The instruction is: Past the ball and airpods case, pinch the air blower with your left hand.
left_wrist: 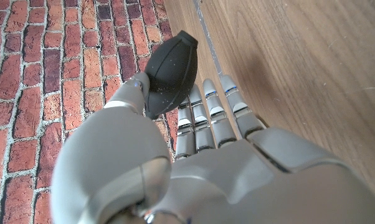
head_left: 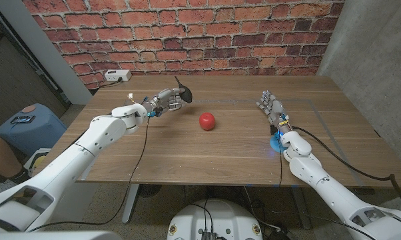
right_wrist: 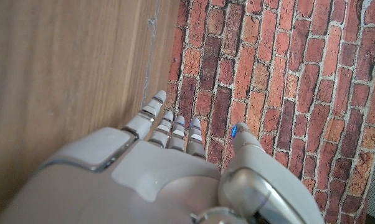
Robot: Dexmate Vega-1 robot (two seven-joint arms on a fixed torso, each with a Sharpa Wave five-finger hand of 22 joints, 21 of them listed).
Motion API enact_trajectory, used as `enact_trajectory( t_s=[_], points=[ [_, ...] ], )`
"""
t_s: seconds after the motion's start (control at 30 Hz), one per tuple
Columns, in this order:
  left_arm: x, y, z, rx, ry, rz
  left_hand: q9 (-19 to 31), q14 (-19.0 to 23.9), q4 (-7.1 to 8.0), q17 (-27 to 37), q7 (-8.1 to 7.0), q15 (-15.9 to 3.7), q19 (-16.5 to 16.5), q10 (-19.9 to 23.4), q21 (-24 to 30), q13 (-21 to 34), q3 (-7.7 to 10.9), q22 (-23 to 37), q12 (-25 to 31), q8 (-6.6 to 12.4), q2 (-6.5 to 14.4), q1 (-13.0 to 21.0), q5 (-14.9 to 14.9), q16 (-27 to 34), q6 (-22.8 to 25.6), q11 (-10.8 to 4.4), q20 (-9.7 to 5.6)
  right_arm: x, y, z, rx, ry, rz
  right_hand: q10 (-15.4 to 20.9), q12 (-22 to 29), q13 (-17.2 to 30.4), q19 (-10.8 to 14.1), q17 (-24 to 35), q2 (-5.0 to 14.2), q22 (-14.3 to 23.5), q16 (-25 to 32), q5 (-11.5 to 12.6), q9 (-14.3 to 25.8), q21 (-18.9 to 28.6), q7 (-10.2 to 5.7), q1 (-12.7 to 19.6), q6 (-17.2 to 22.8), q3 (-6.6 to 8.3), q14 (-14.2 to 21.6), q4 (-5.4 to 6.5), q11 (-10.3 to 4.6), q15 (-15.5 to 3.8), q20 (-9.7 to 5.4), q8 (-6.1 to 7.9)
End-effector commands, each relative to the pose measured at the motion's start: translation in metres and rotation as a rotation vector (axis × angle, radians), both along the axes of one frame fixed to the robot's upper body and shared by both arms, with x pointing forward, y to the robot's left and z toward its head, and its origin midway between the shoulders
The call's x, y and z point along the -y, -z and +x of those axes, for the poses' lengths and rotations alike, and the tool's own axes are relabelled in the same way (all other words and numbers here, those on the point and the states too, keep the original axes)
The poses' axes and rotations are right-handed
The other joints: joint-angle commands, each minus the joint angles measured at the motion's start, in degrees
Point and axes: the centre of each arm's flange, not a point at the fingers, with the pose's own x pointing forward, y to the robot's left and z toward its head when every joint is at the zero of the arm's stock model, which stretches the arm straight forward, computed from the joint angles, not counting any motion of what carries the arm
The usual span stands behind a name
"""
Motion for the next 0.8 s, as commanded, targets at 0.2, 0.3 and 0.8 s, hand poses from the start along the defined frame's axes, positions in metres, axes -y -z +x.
enact_trajectory(
  t_s=[0.2,0.3,0.8],
  points=[
    [0.002,0.004,0.007,-0.023,0.038,-0.021,0.24,-0.25,-0.23,0.42,-0.07,0.05,-0.45,0.06,0.49,0.28,0.2,-0.03,-0.33,-0.09,0.44,-0.34,0.34,-0.27,0.24,-0.14,0.1,-0.005,-0.022,0.005,0.047,-0.008,-0.041,-0.05,0.22,-0.02,0.04,0.14,0.17,0.08,0.21,-0.03,0.2,0.27,0.29,0.55,0.15,-0.11,0.04,0.09,0.28,-0.17,-0.05,0.34],
    [0.003,0.005,0.009,-0.03,0.046,-0.031,0.26,-0.18,-0.23,0.39,-0.12,-0.05,-0.41,0.16,0.54,0.3,0.15,-0.03,-0.33,-0.08,0.29,-0.47,0.35,-0.28,0.35,-0.16,0.06,-0.004,-0.024,0.005,0.05,-0.005,-0.05,-0.03,0.22,-0.02,0.01,0.14,0.17,0.08,0.21,-0.03,0.2,0.26,0.29,0.55,0.16,-0.12,0.04,0.09,0.31,-0.18,-0.05,0.34],
    [0.01,0.006,0.019,-0.042,0.072,-0.045,0.38,-0.26,-0.38,0.54,-0.21,0.02,-0.55,0.32,0.73,0.38,0.23,-0.05,-0.53,-0.28,0.39,-0.44,0.46,-0.24,0.27,-0.1,0.05,0.003,-0.028,0.006,0.045,0.006,-0.059,0.01,0.24,-0.02,-0.05,0.12,0.17,0.08,0.19,-0.03,0.2,0.23,0.32,0.62,0.16,-0.11,0.0,0.05,0.45,-0.16,0.0,0.34]
  ],
)
